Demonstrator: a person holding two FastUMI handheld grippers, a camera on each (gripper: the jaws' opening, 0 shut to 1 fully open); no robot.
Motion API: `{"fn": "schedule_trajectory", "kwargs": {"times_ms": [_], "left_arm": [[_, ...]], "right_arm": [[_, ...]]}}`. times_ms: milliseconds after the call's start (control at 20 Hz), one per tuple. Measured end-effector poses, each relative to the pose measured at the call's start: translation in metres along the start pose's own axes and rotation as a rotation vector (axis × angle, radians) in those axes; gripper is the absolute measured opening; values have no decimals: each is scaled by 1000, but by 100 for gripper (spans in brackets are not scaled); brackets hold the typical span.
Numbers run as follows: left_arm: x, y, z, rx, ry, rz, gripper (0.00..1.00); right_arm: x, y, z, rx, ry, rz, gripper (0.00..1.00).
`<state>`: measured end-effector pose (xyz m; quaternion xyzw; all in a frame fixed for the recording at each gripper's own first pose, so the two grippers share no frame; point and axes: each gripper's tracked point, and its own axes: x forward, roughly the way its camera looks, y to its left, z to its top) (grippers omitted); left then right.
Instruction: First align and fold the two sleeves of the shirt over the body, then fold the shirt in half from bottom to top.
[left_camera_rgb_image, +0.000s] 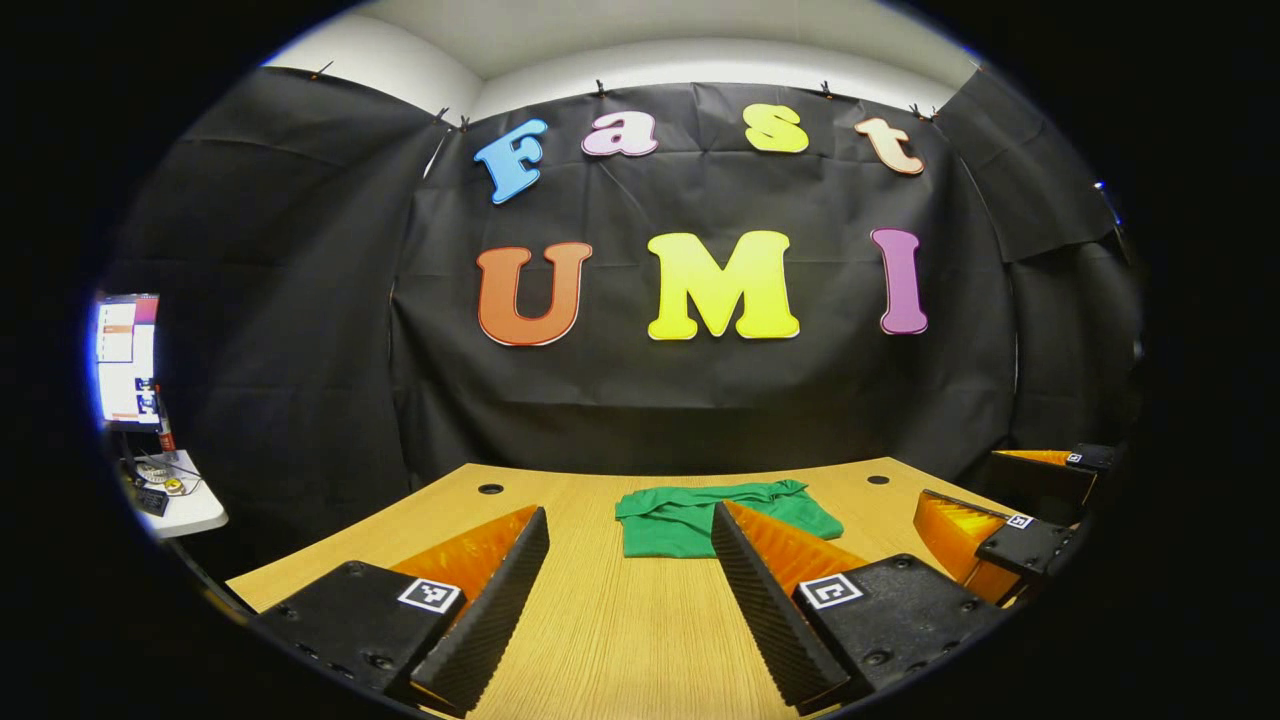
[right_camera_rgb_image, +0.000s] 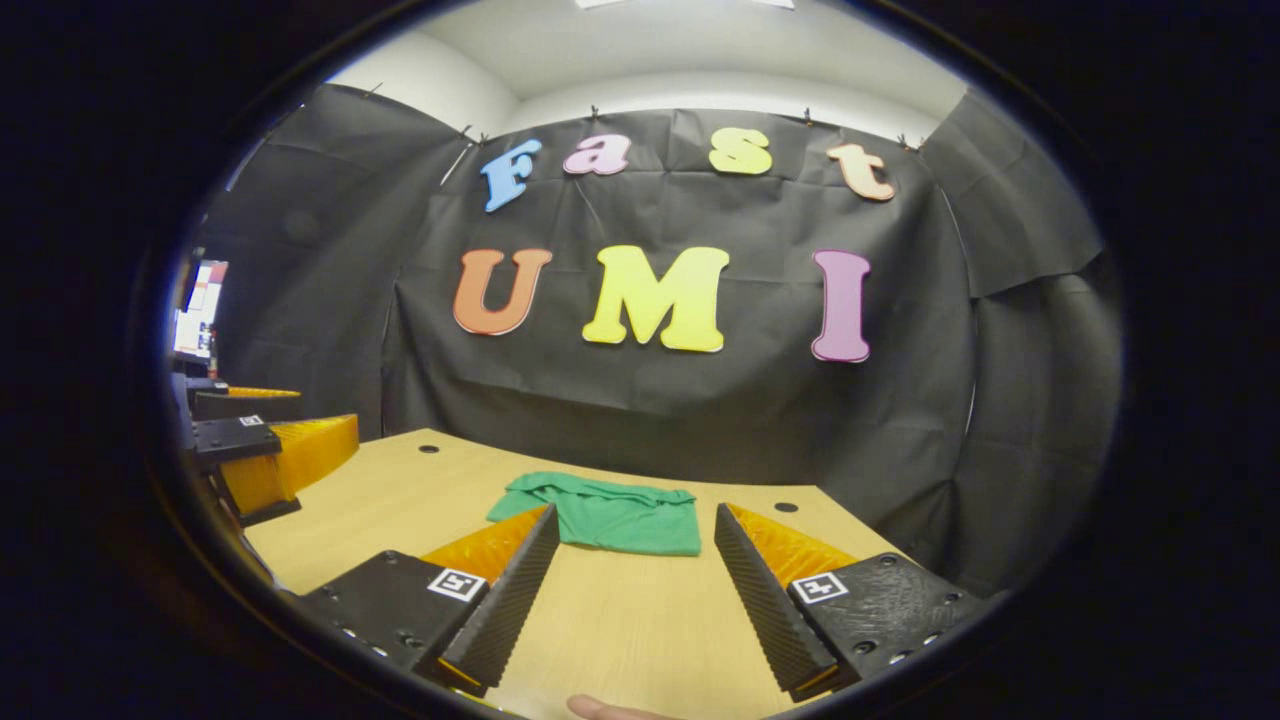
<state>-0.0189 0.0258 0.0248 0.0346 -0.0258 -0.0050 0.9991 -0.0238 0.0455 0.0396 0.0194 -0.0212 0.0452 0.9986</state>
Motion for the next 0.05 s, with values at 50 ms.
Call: {"fn": "schedule_trajectory", "kwargs": {"times_ms": [50], "left_arm": [[0,1,-1,0,3,0,100]], "right_arm": [[0,-2,1,-3,-5,-3,96]]}}
